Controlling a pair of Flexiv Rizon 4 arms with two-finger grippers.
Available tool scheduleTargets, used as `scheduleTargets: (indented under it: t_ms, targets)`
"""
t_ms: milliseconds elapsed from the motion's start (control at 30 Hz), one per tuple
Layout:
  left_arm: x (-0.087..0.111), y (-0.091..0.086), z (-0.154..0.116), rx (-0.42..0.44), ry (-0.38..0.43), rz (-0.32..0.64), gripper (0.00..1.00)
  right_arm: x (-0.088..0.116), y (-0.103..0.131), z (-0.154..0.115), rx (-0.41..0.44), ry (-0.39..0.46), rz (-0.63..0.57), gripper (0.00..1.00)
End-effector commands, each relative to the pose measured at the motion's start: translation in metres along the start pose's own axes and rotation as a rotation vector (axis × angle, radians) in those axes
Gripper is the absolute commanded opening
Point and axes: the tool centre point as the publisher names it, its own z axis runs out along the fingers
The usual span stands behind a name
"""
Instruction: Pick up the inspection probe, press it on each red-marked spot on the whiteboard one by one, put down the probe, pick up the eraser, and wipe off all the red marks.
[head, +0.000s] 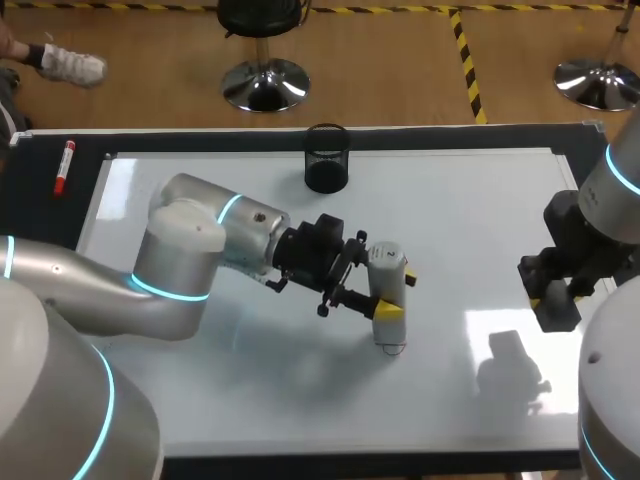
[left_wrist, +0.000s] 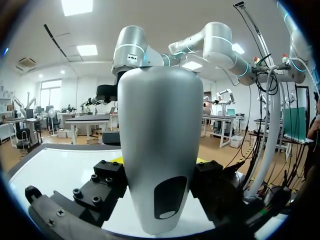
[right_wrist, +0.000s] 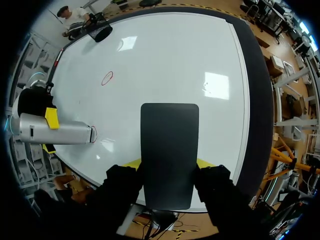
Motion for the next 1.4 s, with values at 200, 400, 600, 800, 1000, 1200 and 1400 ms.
scheduleTargets:
  t_ms: [200, 400, 600, 800, 1000, 1200, 1400]
  targets:
    - [0.002, 0.002, 0.002, 0.003, 0.001, -0.006, 0.00, -0.001, -0.001, -0.001, -0.001, 0.002, -0.001, 0.00]
    - [0.000, 0.007, 0.003, 0.005, 0.000, -0.013, 0.00, -0.001, -0.001, -0.001, -0.001, 0.002, -0.001, 0.00]
    - [-0.002, 0.014, 0.004, 0.012, -0.003, -0.026, 0.00, -0.001, -0.001, -0.001, -0.001, 0.002, -0.001, 0.00]
    - [-0.003, 0.018, 0.008, 0.012, -0.002, -0.034, 0.00, -0.001, -0.001, -0.001, -0.001, 0.002, -0.001, 0.00]
    - [-0.002, 0.019, 0.013, -0.002, 0.004, -0.036, 0.00, -0.001, -0.001, -0.001, -0.001, 0.002, -0.001, 0.00]
    - [0.000, 0.020, 0.016, -0.018, -0.002, -0.037, 0.00, -0.001, -0.001, -0.001, -0.001, 0.002, -0.001, 0.00]
    - [0.002, 0.020, 0.016, -0.024, -0.019, -0.037, 0.00, -0.001, -0.001, -0.001, -0.001, 0.002, -0.001, 0.00]
